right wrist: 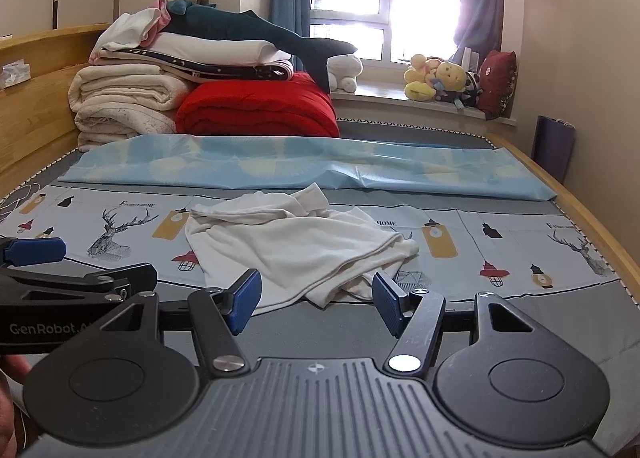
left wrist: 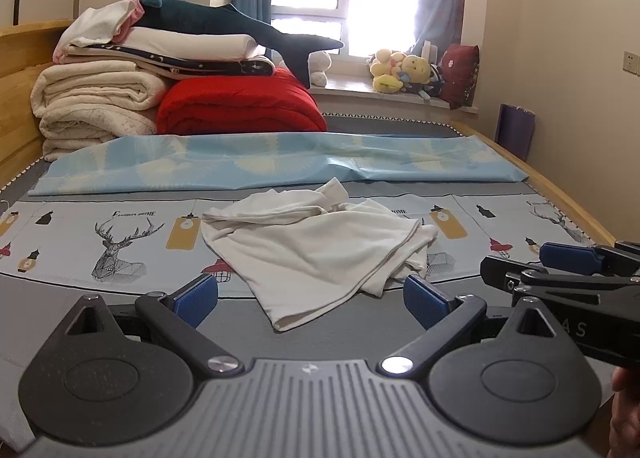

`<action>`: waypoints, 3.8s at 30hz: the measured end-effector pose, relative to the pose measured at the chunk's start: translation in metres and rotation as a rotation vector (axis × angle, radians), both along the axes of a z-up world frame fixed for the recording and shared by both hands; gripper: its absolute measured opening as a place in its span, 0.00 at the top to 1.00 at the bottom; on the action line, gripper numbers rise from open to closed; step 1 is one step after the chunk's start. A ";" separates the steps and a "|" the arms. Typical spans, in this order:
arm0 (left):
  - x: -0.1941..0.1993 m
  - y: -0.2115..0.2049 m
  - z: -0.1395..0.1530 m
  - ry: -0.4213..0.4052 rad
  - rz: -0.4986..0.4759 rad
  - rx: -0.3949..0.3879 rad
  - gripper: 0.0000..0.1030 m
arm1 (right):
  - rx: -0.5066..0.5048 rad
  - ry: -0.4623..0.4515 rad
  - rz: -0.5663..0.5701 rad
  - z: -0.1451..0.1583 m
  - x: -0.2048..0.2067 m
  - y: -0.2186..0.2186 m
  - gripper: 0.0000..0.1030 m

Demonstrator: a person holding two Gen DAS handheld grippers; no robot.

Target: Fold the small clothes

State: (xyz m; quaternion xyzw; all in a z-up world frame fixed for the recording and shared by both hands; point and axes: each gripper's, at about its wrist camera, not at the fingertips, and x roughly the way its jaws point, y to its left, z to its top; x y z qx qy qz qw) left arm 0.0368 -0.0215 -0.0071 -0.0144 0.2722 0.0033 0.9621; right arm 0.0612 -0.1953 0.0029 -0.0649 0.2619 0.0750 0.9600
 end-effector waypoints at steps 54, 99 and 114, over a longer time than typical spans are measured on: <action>0.220 0.057 -0.172 0.474 0.035 -0.106 0.95 | 0.123 0.119 -0.083 -0.013 0.041 -0.072 0.83; 0.115 0.216 -0.172 0.850 0.010 0.043 0.54 | -0.023 0.623 -0.054 -0.196 0.184 -0.062 0.63; 0.093 0.188 -0.140 0.744 -0.134 0.032 0.93 | -0.033 0.622 -0.054 -0.147 0.130 -0.106 0.96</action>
